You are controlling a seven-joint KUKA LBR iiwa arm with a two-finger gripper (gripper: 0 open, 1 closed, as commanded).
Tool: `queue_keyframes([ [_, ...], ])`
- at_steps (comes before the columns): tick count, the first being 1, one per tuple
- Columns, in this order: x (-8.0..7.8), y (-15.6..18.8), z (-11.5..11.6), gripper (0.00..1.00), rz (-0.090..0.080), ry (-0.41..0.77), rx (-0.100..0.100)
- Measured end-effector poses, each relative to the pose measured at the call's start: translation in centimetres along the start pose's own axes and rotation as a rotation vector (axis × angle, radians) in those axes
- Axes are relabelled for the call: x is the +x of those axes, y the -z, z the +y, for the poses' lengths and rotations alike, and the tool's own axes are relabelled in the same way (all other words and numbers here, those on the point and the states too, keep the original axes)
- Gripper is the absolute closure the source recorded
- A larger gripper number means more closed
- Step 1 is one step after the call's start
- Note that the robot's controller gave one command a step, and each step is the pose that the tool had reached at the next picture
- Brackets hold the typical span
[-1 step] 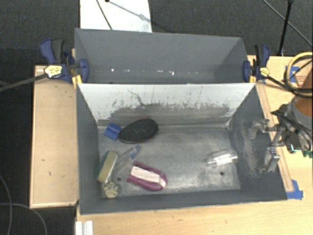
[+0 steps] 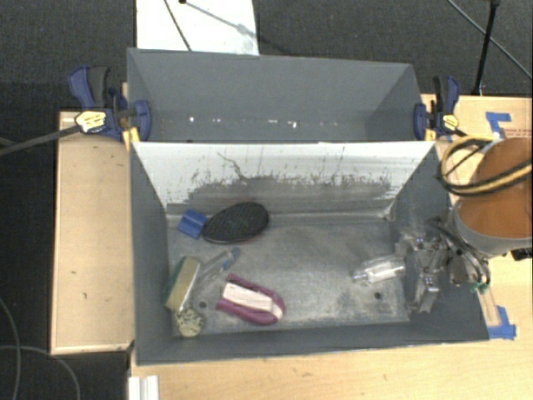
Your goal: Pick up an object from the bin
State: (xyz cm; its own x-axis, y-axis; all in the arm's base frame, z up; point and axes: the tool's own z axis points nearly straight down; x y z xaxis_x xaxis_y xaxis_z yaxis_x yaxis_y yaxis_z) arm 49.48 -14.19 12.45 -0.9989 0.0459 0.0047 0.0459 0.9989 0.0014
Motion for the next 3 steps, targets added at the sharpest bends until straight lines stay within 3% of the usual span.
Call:
queue_keyframes([
  [1,-2.7,-5.7,0.0,0.0,-0.003,0.062,0.001],
  [2,-2.7,-5.4,0.0,1.0,-0.006,0.067,0.002],
  [3,-0.4,13.8,0.4,1.0,-0.016,0.099,0.005],
])
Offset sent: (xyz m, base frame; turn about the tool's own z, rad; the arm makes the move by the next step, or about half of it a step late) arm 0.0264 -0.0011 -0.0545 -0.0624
